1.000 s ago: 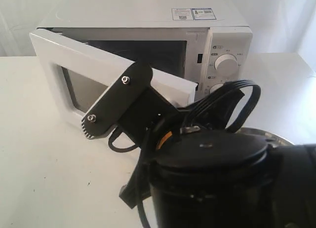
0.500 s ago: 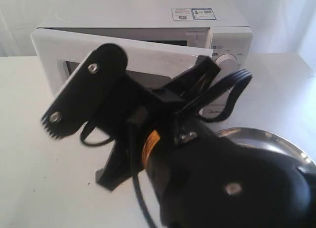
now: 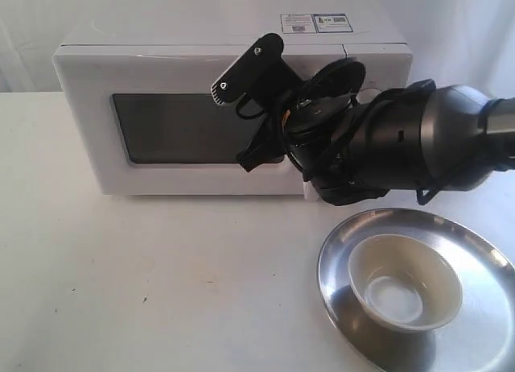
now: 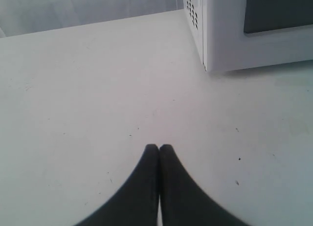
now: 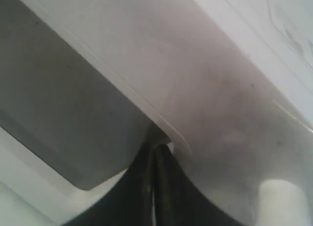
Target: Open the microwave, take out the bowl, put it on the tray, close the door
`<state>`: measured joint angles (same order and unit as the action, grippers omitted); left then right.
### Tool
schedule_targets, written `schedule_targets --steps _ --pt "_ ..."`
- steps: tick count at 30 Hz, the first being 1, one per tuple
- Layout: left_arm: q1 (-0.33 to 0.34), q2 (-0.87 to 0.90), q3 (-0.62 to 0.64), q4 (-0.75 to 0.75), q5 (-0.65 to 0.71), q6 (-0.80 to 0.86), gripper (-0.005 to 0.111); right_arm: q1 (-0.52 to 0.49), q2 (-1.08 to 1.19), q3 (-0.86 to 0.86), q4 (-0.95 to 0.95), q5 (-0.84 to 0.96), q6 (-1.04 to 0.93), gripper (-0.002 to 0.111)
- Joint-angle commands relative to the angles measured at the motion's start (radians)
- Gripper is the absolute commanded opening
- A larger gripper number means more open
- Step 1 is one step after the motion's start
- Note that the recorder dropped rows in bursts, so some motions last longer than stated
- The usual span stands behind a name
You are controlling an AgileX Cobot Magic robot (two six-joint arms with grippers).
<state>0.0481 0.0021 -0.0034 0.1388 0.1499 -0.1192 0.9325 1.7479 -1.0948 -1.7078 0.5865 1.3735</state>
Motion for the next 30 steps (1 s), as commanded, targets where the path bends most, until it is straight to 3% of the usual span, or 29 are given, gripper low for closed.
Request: schedule_targets --steps 1,10,15,18,21,30 --pt "-0.001 -0.002 0.003 -0.004 -0.001 -0.006 0.000 -0.029 -0.003 -0.023 -0.037 0.082 0.009 0.000" --pt "-0.001 -0.002 0.003 -0.004 -0.001 -0.006 0.000 0.166 -0.238 0.057 -0.018 0.004 0.096 0.000" --pt "-0.001 -0.002 0.003 -0.004 -0.001 -0.006 0.000 0.374 -0.647 0.242 0.126 -0.065 0.088 0.000" --pt "-0.001 -0.002 0.003 -0.004 -0.001 -0.006 0.000 0.411 -0.799 0.336 0.162 -0.105 0.102 0.000" --pt "-0.001 -0.002 0.003 -0.004 -0.001 -0.006 0.000 0.422 -0.964 0.477 0.162 -0.252 0.237 0.000" --pt "-0.001 -0.002 0.003 -0.004 -0.001 -0.006 0.000 0.422 -1.046 0.608 0.164 -0.486 0.369 0.000"
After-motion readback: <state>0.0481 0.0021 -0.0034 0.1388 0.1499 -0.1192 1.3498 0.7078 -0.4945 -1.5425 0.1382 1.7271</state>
